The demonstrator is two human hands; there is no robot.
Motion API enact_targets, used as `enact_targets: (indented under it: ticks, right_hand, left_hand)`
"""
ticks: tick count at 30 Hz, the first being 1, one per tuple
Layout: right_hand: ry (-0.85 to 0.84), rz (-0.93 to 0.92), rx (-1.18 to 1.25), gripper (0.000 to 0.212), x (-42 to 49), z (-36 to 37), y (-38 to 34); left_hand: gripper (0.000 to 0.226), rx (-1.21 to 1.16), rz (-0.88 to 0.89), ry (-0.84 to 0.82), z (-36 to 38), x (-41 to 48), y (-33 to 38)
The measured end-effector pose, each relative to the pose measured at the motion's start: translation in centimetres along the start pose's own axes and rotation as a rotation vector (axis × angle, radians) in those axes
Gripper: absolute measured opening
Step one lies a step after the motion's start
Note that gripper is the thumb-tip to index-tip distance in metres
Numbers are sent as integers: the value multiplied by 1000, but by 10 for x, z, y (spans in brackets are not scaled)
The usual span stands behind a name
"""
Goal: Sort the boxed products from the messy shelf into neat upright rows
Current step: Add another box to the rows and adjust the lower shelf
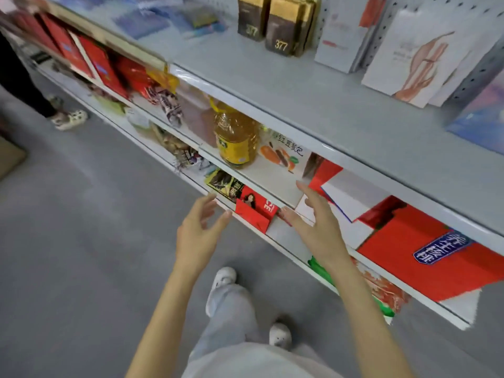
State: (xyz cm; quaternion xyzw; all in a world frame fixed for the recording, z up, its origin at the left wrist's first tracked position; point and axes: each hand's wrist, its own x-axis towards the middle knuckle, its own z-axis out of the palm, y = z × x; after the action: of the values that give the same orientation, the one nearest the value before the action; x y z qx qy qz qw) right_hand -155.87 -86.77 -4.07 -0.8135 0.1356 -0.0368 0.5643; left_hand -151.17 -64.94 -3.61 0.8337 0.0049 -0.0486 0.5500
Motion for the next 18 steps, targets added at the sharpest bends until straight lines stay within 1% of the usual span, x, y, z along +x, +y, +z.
enact_targets:
  ticks: [2,5,9,11,13,15,18]
  right_hand:
    - [-56,-12,-41,63,20,40,-11]
    - [-133,-33,-57,60,56,113,-36]
    - [-198,14,-68,80,108,218,-73]
    - [-220,55,-49,84,130,264,-96]
    - [-236,57,-47,83,149,302,-121]
    - [-244,18,-86,80,169,333,-145]
    - [-221,-10,-100,63,202,366,-170]
  left_hand:
    - [42,17,-19,6,-28,17,-23]
    - [45,23,-35,25,-85,53,-58]
    - [51,82,-32,88,-191,119,-91]
    - [48,106,-23,113,-245,150,-102]
    - [46,116,-19,134,-293,177,-105]
    - [42,89,-32,171,-330,209,-105]
    - [39,5,-52,176,-361,253,-112]
